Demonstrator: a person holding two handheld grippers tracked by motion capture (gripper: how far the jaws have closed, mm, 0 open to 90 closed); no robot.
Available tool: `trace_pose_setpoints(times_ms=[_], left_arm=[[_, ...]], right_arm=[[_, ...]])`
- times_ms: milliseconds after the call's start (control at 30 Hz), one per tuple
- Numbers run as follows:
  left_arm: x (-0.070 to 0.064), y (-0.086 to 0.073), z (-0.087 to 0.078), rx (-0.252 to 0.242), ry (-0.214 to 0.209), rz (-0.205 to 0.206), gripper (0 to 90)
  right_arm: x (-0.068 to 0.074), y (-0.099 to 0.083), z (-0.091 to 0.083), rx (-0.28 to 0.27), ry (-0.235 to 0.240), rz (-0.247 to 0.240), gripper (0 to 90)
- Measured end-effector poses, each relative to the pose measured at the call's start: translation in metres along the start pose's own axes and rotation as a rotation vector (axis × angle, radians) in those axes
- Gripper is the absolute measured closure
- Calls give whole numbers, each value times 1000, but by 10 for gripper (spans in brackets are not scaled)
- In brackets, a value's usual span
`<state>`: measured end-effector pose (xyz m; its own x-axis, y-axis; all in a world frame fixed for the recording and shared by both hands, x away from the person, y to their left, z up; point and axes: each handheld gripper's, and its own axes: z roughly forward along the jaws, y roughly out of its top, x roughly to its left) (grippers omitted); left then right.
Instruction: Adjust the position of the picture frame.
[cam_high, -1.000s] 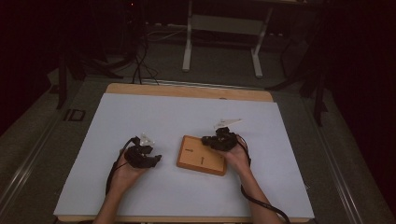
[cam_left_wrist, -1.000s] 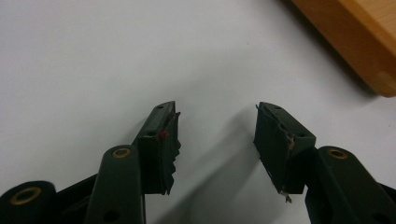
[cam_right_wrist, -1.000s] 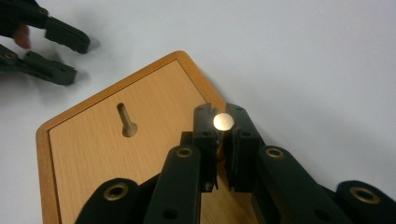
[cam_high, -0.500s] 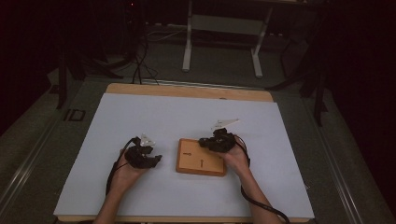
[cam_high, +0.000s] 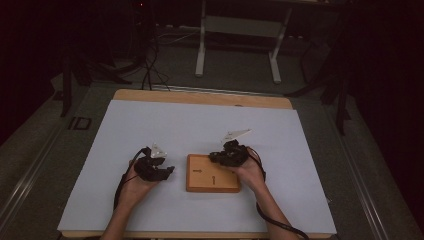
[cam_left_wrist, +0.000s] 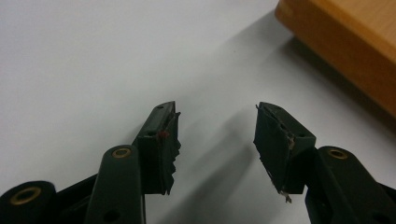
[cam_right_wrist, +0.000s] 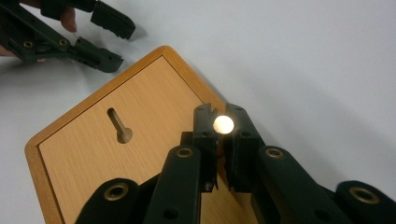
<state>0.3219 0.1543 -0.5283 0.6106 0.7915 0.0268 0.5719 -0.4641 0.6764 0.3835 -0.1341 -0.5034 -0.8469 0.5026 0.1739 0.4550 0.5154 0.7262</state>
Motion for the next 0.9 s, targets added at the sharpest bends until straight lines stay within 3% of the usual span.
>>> trace_pose_setpoints(times_ms=[433,900], left_arm=[[-2,2,-8,-53,-30,-22,488],[-8,4,-11,-78,-45,-6,488]], right_arm=[[11,3,9,29,-9,15,839],[10,4,17,55,-98,50,839]])
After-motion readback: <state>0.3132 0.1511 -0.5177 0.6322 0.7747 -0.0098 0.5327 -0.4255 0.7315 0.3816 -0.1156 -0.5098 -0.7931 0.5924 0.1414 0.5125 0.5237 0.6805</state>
